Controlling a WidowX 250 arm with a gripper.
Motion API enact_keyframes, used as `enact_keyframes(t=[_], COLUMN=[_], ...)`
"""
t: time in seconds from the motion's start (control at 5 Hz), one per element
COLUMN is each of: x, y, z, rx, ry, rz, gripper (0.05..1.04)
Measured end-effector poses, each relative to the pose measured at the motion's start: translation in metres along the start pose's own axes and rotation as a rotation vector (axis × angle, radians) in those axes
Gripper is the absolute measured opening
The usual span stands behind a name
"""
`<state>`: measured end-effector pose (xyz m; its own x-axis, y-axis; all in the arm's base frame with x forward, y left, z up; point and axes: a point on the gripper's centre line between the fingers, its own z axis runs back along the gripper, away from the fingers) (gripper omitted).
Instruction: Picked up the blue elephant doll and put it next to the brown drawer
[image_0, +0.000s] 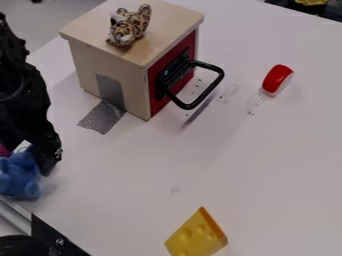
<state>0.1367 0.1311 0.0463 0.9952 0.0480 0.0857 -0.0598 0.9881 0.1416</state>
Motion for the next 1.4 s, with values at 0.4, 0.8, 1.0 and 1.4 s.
enact_keyframes(t=[0.4,0.8,1.0,1.4], x=[-0.002,-0.003,0.001,0.055], y=[0.007,0.009,-0.004,-0.068], z=[-0.024,-0.026,-0.01,0.049], rx=[-0.008,0.016,0.033,0.047], ry=[0.073,0.102,0.118,0.12], rz=[0.042,0.078,0.067,0.142], gripper=[0.968,0.402,0.224,0.139])
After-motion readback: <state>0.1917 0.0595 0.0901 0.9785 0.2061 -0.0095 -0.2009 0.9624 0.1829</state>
